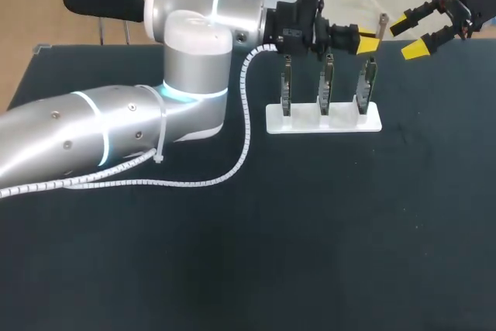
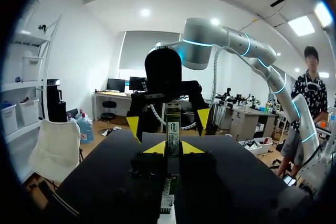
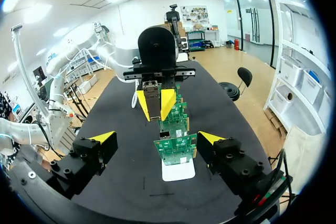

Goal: Pick up the optical module with the left hand, and insert it into the network port with the right hand.

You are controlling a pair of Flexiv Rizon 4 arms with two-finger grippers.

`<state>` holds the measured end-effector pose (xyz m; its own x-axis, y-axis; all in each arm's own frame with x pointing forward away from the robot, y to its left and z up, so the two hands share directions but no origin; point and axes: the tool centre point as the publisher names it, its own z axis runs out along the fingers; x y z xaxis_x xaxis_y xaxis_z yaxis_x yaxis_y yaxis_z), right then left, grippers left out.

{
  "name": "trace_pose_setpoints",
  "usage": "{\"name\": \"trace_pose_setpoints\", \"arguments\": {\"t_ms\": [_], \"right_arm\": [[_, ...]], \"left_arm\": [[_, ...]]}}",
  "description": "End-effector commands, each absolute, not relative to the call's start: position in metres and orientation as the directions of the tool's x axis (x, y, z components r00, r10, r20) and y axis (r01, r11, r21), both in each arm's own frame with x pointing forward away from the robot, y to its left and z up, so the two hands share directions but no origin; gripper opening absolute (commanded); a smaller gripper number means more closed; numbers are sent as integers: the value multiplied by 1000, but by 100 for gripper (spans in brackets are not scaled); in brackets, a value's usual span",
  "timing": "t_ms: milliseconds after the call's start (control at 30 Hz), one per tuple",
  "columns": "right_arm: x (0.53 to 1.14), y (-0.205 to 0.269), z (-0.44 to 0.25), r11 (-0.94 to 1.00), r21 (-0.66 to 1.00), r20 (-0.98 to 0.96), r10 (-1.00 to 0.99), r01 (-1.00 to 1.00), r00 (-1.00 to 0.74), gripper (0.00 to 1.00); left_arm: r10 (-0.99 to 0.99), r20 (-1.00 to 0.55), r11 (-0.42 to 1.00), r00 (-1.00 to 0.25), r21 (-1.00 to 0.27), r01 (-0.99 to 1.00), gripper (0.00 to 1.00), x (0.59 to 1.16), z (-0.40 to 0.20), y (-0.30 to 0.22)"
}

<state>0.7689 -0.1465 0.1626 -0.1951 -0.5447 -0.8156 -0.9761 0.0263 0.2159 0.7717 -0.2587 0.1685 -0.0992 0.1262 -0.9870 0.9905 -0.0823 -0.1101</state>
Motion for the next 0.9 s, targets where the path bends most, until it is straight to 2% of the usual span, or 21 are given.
{"name": "trace_pose_setpoints", "arguments": {"t_ms": [33, 900], "right_arm": [[767, -146, 163, 30, 212, -816, -544, -977, -194, 100], [767, -146, 163, 30, 212, -816, -544, -977, -194, 100]], "left_arm": [[125, -987, -87, -105, -116, 989, 0, 774, 167, -260], [143, -985, -90, -98, -111, 990, 0, 773, 167, -259]]}}
